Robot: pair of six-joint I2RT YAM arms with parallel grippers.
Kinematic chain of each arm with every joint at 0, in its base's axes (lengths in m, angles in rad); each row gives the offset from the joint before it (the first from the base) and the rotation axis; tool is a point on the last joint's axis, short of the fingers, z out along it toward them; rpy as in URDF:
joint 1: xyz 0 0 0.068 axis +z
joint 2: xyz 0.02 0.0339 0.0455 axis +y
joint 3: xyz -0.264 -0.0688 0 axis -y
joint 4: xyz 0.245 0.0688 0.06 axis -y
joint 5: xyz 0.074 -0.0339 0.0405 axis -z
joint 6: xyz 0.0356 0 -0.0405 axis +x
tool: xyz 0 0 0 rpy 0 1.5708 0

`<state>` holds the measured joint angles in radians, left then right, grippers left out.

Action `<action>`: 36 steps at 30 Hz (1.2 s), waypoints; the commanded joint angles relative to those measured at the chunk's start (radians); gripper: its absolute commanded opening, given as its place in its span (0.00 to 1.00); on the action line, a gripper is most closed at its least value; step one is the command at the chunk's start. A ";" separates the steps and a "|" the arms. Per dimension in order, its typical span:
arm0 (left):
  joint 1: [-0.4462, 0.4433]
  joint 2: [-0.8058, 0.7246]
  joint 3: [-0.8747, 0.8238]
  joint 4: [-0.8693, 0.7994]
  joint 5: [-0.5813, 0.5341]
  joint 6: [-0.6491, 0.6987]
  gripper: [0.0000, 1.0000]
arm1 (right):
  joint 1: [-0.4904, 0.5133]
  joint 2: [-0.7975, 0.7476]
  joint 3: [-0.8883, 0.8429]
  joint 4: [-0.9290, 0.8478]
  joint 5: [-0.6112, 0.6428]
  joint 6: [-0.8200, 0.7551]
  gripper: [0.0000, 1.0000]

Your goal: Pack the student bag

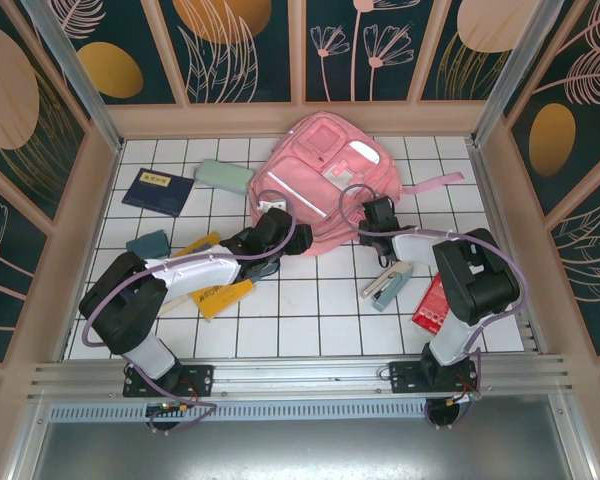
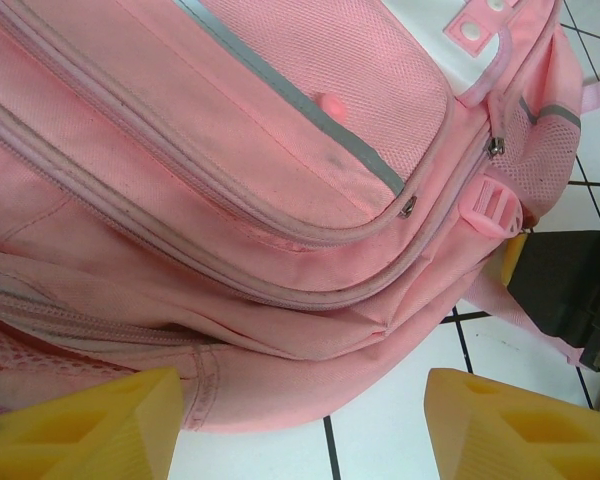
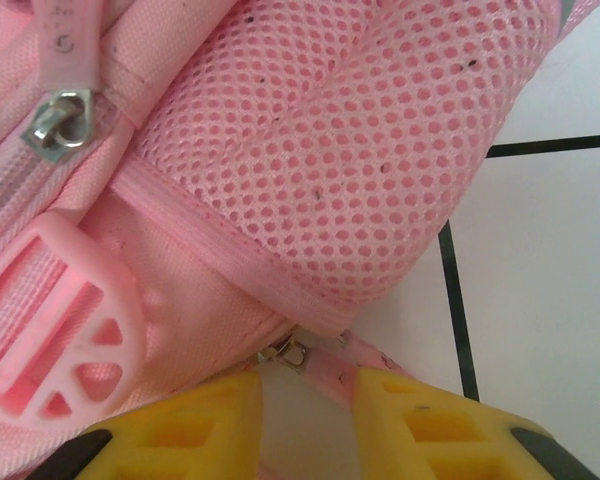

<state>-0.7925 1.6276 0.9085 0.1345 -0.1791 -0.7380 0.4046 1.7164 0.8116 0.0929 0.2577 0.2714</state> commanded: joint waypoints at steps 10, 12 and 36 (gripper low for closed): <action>-0.006 -0.008 -0.018 0.041 0.034 -0.014 0.64 | 0.014 0.003 0.092 -0.143 0.093 -0.048 0.33; -0.009 -0.009 -0.027 0.049 0.039 -0.021 0.64 | 0.020 -0.006 0.092 -0.150 0.086 -0.087 0.33; -0.086 0.266 0.049 0.089 -0.073 -0.222 0.68 | 0.071 -0.051 0.039 -0.128 0.190 -0.111 0.28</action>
<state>-0.8825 1.8675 0.9291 0.2535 -0.1661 -0.9165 0.4751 1.7149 0.8700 -0.0360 0.4297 0.1547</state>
